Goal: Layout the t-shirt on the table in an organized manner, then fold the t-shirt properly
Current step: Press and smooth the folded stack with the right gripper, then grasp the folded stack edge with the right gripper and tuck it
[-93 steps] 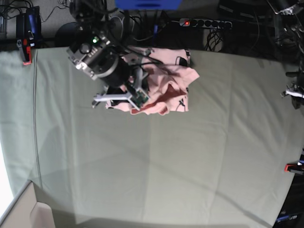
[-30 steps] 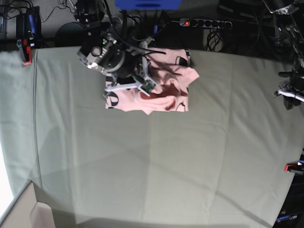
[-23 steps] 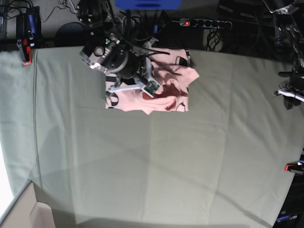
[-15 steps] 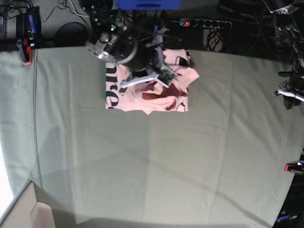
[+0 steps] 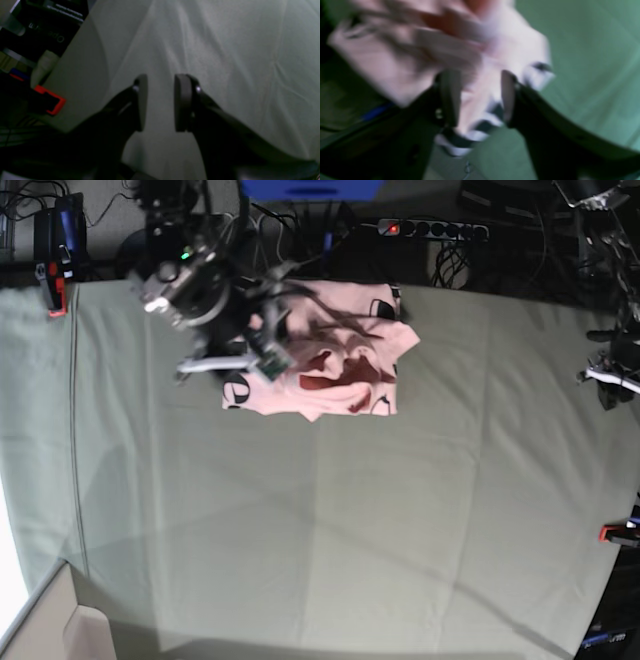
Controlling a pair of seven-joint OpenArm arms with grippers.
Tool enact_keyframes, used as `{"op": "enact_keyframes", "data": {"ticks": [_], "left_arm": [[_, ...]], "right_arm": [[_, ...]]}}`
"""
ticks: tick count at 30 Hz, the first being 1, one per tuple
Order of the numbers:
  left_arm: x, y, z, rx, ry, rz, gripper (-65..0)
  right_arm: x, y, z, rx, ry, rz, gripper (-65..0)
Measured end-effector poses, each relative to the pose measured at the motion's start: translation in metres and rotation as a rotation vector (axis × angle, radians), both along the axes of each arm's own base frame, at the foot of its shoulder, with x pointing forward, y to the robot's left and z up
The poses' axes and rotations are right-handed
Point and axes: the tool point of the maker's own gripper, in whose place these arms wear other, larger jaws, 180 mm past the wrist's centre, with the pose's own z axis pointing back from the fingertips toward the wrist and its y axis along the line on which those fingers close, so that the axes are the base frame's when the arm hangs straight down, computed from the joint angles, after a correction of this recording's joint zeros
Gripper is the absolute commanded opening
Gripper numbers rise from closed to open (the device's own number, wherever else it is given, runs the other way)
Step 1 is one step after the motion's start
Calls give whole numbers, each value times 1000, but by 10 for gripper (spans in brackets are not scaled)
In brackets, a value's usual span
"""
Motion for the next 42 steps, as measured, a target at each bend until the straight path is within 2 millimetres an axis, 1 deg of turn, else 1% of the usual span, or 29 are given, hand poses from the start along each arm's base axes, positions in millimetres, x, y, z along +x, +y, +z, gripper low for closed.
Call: {"op": "enact_keyframes", "data": {"ticks": [2, 7, 10, 11, 13, 15, 20, 21, 23, 24, 27, 28, 32, 34, 39, 42], "left_arm": [[0, 0, 0, 0, 0, 0, -474], [1, 0, 0, 0, -2, 0, -474], [1, 0, 1, 0, -3, -1, -474], [1, 0, 1, 0, -3, -1, -474], [0, 0, 0, 0, 1, 0, -474], [0, 0, -1, -1, 3, 0, -474], [0, 0, -1, -1, 2, 0, -474], [0, 0, -1, 0, 2, 0, -474], [0, 0, -1, 0, 2, 1, -474], [0, 0, -1, -1, 2, 1, -474], [0, 0, -1, -1, 2, 1, -474], [0, 0, -1, -1, 2, 1, -474], [0, 0, -1, -1, 1, 1, -474], [0, 0, -1, -1, 1, 1, -474], [0, 0, 0, -1, -1, 1, -474], [1, 0, 0, -1, -2, 1, -474]], "right_arm": [[2, -4, 0, -8, -4, -9, -302], [1, -1, 0, 7, 1, -11, -302], [1, 7, 2, 28, 0, -8, -300], [0, 12, -1, 36, 8, 0, -300], [-5, 20, -13, 45, 44, 21, -302], [-6, 21, -23, 38, 77, 28, -302], [-5, 22, -28, 40, 84, 31, -307], [-5, 22, -28, 40, 83, 31, -320], [-4, 22, -27, 40, 81, 31, -380], [-2, 22, -27, 41, 78, 31, -428], [-2, 25, -26, 41, 75, 41, -612], [-3, 29, -25, 43, 74, 54, -650], [-11, 43, -23, 58, 76, 92, -650], [-21, 47, -21, 62, 81, 107, -649], [-46, 70, -13, 88, 92, 177, -640], [-56, 86, -9, 103, 91, 238, -577]]}}
